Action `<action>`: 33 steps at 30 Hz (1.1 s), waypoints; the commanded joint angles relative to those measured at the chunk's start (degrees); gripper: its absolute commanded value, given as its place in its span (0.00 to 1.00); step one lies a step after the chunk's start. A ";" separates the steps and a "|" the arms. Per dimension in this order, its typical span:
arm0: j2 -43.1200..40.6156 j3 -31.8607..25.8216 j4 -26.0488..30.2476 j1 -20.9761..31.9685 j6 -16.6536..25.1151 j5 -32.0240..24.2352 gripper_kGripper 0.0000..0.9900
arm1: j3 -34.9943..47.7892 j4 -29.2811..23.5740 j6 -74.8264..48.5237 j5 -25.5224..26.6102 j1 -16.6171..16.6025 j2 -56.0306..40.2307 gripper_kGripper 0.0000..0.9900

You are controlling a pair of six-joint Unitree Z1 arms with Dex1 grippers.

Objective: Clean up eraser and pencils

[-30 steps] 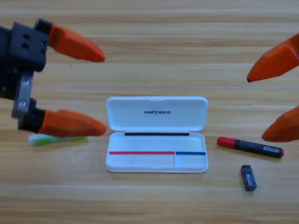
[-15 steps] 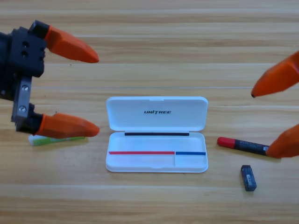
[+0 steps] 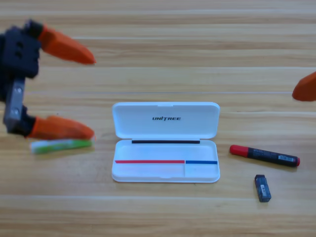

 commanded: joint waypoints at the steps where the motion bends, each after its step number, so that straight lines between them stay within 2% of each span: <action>1: 0.50 -5.54 5.48 -1.43 5.51 9.69 0.99 | -0.64 5.10 5.37 -1.33 0.15 13.91 0.94; 4: 1.91 -7.82 8.20 -1.43 9.03 15.49 0.99 | -1.34 6.51 6.51 -0.19 0.23 17.60 0.94; 8: 3.66 -7.03 8.20 -0.99 13.77 25.07 0.99 | -2.05 6.42 15.65 -0.19 0.32 21.91 0.96; 11: 7.09 -6.42 8.20 -0.11 14.91 29.38 0.98 | -2.75 6.42 20.40 -1.42 0.41 24.90 0.99; 17: 13.77 -5.45 8.38 4.37 15.27 30.08 0.97 | -3.37 6.42 27.26 -1.24 0.67 29.47 1.00; 24: 22.39 -8.09 10.05 9.99 14.30 30.08 0.95 | -3.45 5.54 28.93 0.69 1.55 32.28 0.98; 33: 30.56 -13.10 15.76 15.09 7.36 27.71 0.94 | -3.10 5.10 28.93 6.23 2.34 33.60 0.96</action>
